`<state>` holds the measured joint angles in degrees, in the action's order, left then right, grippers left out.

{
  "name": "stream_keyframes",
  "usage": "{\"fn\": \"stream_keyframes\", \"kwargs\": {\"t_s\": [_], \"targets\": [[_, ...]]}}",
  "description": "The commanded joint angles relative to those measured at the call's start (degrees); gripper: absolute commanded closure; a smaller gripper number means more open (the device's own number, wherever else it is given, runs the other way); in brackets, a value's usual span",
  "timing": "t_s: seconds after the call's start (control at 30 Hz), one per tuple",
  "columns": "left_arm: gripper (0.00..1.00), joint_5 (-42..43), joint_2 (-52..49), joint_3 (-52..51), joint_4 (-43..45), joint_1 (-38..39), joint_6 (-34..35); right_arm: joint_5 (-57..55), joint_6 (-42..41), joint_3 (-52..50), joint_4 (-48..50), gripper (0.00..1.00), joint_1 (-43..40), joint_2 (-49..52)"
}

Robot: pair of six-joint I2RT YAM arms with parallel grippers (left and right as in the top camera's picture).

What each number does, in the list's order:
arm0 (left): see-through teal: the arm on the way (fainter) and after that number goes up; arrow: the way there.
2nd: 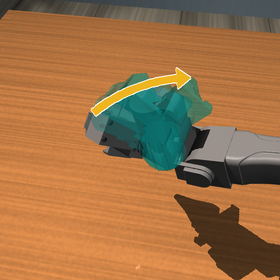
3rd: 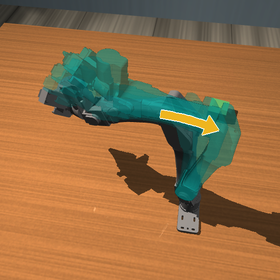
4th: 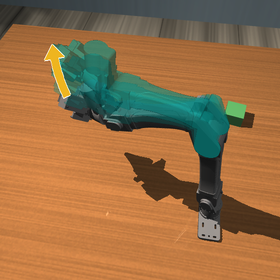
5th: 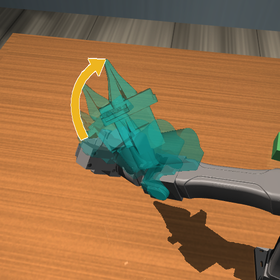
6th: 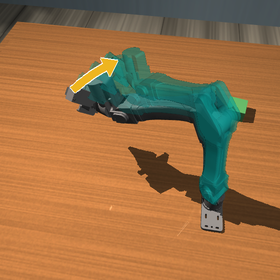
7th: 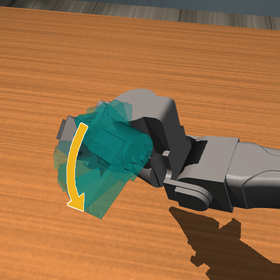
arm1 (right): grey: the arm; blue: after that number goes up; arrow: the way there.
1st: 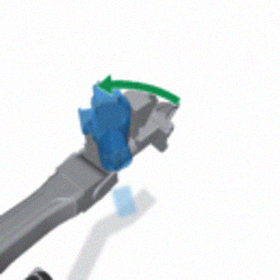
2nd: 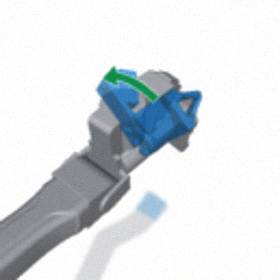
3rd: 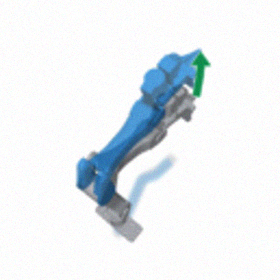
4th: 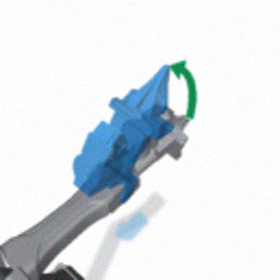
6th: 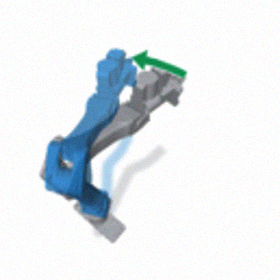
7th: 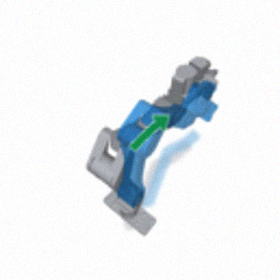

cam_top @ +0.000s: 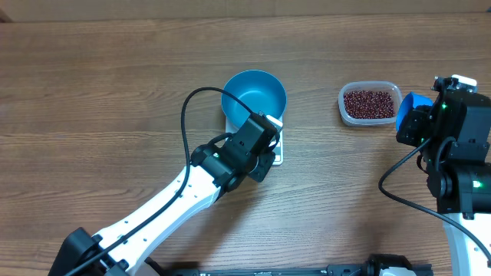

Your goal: Scoop item into bowl and weigh 150g on scale

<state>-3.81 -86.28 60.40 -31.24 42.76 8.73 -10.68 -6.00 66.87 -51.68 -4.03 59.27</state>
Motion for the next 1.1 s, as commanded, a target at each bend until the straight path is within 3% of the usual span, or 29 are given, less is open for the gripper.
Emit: {"fn": "stream_keyframes", "kwargs": {"t_s": [0.0,0.23,0.6,1.07], "targets": [[0.96,0.9,-3.3,-0.3,2.1,0.2,-1.5,0.3,0.1,1.9,0.4,0.96,-0.2,-0.1],[0.96,0.9,-11.0,-0.2,7.8,0.2,-7.0,0.3,0.1,1.9,0.5,0.96,-0.2,-0.1],[0.96,1.9,-12.1,-0.3,12.9,0.2,-7.5,0.3,0.1,1.8,0.5,0.96,-0.2,0.7],[0.96,1.2,-14.3,-1.3,10.6,-0.1,-11.8,0.3,0.1,1.8,0.5,0.96,-0.2,1.0]]}}
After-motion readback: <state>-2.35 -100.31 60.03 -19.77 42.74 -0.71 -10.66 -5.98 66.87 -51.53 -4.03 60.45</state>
